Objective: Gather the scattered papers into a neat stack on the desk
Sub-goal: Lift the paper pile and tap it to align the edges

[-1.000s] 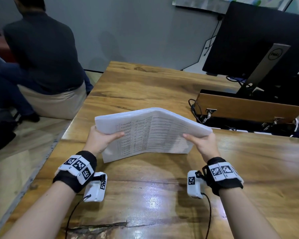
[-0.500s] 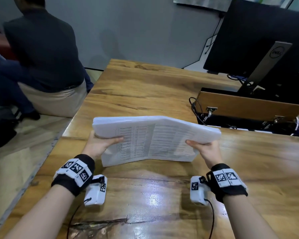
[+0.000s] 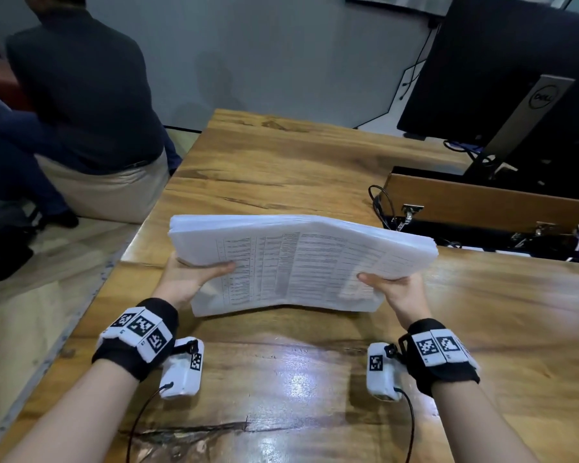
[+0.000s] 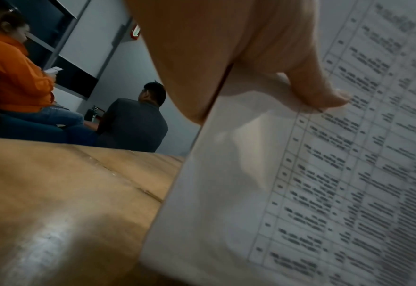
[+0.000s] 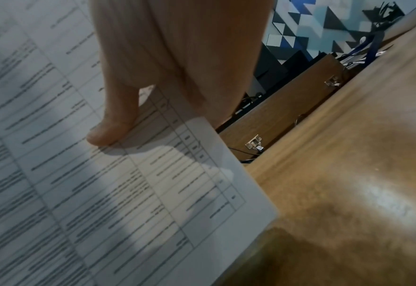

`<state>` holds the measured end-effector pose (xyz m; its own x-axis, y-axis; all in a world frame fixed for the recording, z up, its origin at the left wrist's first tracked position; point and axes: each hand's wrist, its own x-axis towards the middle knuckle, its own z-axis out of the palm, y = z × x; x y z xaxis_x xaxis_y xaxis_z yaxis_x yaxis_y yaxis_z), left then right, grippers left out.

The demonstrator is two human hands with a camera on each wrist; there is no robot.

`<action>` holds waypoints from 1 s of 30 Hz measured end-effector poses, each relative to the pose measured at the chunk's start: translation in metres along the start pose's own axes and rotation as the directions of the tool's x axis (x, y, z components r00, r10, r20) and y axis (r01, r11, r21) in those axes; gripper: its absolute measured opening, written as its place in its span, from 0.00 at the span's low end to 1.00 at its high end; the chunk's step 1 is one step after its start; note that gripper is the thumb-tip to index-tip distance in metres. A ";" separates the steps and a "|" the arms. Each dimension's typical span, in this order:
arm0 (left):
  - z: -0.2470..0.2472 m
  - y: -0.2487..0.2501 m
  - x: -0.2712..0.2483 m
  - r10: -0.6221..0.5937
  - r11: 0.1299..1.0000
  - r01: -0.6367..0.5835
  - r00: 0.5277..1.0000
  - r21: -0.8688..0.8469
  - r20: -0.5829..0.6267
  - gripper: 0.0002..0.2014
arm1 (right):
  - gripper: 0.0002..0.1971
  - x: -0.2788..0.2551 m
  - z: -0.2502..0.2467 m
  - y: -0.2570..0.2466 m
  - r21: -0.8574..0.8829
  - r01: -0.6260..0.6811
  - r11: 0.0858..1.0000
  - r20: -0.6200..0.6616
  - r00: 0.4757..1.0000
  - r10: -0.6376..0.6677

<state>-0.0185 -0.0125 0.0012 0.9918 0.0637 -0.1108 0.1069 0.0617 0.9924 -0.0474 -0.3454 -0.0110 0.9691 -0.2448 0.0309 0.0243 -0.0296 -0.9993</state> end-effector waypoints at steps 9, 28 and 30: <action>0.000 0.000 -0.001 -0.054 0.998 0.052 0.996 0.033 0.070 0.14 | 0.17 0.003 0.003 -0.002 -0.090 -0.039 0.995 0.068 0.997 0.045; -0.019 -0.003 0.011 -0.272 0.961 0.275 0.958 -0.025 0.089 0.05 | 0.11 -0.005 0.006 -0.026 0.245 -0.145 0.959 -0.041 0.986 0.160; -0.007 -0.006 0.010 -0.257 0.935 0.249 0.966 -0.251 0.000 0.06 | 0.14 -0.009 0.015 -0.025 0.321 -0.170 0.932 -0.052 0.979 0.197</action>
<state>-0.0095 -0.0057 -0.0061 0.9309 0.0456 -0.3625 0.3296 0.3235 0.8870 -0.0533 -0.3282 0.0136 0.9407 -0.2963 -0.1650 -0.0631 0.3251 -0.9436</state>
